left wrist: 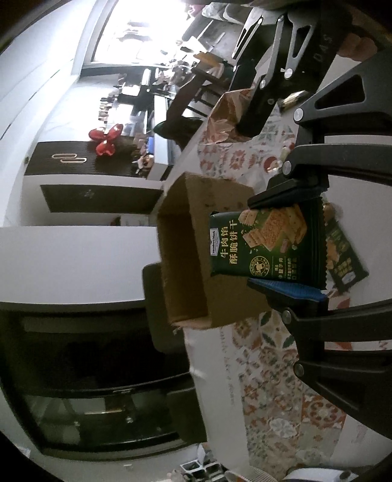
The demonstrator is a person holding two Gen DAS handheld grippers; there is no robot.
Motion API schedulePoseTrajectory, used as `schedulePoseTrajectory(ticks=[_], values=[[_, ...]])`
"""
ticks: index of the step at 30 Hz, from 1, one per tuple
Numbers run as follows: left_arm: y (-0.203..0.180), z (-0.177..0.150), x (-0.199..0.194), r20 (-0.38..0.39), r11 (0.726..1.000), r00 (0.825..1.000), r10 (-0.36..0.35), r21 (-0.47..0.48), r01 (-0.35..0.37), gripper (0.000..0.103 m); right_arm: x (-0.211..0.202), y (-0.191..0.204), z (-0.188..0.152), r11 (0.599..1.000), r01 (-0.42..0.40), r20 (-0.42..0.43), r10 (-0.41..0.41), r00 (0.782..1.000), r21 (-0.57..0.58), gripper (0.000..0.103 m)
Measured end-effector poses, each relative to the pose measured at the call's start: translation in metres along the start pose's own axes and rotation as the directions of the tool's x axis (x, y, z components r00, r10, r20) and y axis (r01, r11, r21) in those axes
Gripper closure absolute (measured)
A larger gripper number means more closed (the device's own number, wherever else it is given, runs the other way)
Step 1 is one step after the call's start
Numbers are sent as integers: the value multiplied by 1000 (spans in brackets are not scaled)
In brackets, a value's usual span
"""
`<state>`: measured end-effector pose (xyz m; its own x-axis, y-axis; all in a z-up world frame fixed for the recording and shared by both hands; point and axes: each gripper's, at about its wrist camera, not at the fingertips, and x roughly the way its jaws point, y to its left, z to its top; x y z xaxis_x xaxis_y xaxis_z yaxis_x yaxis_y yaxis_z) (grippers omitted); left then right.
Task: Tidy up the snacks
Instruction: 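Lift both held snacks and carry them over the cardboard box, then open both tools to drop the snacks into the box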
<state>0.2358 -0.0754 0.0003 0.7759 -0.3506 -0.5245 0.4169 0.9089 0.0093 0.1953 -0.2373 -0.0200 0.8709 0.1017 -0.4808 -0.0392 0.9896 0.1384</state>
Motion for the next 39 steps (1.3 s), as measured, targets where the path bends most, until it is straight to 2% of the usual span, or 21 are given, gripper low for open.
schedulePoseTrajectory(ticks=[13,23,30,39], values=[[17,33,-4,66,1000,997,26,3,-26,59,11,9,39,999,-28,66,29,997,-20,55],[29,67,21,67,1000,997,22,-3,-21,59,40,3,74,998,-34,76,38,996,-49,55],[39,95,49,42,1000,999,17,-21,-16,59,71,1,99,997,-39,39,42,998,-59,55],[49,112,91,-15,999,999,29,-25,-30,59,113,-8,118,998,-36,-26,35,999,-59,55]])
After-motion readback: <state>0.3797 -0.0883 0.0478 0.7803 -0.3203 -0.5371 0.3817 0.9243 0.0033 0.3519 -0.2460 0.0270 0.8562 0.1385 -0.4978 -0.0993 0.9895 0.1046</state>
